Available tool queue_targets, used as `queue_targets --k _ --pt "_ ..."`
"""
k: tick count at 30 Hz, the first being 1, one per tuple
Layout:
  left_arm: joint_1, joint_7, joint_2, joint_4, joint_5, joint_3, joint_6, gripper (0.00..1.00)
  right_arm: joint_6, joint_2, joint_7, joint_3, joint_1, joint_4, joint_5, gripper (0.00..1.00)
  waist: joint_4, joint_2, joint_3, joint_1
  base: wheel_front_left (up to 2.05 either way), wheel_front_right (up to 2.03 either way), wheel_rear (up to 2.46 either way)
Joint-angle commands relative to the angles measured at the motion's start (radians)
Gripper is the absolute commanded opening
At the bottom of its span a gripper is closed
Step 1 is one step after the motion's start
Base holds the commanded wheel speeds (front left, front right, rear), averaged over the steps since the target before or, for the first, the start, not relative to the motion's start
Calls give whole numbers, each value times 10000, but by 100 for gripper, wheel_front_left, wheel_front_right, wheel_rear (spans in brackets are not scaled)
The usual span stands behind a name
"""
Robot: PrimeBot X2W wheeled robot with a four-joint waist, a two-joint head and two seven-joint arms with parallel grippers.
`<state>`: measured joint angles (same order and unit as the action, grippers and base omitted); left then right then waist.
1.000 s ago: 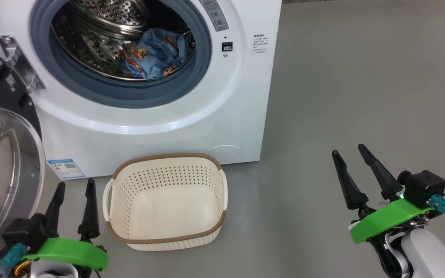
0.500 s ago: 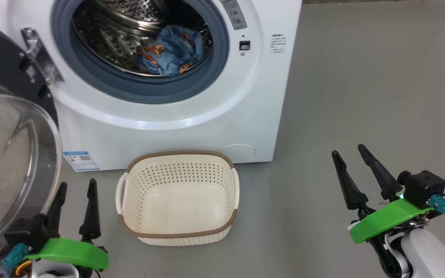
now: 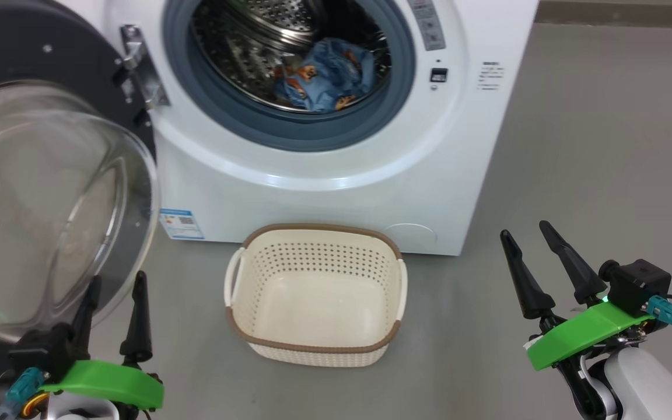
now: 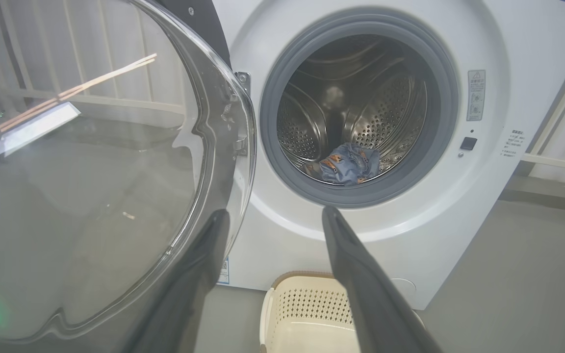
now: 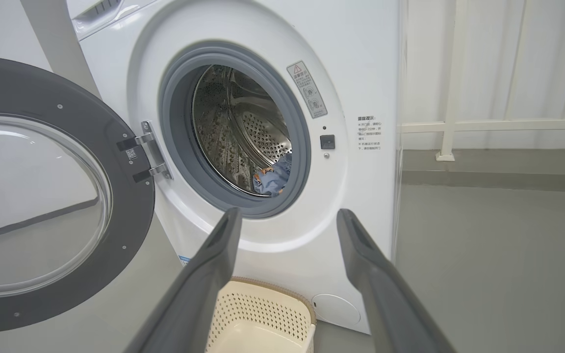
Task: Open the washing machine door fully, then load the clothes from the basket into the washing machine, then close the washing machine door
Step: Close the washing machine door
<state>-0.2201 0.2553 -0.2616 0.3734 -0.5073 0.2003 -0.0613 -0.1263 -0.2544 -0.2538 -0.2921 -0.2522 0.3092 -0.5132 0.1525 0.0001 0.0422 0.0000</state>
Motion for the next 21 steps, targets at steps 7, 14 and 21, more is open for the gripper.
queue_targets --k 7,14,21 --pt "-112 34 -296 -211 70 -275 -122 100 -44 -47 -80 -208 129 -146 -286 100 1121 -1 -271 0 0 0 0" --pt "-62 -26 -364 -298 37 -268 -212 100 -44 -24 -80 -232 162 -136 -310 100 1915 -1 -298 0 0 0 0" --pt "-44 -28 -362 -356 -34 -264 -269 100 -44 -28 -80 -289 113 -96 -332 100 2662 -1 -247 0 0 0 0"
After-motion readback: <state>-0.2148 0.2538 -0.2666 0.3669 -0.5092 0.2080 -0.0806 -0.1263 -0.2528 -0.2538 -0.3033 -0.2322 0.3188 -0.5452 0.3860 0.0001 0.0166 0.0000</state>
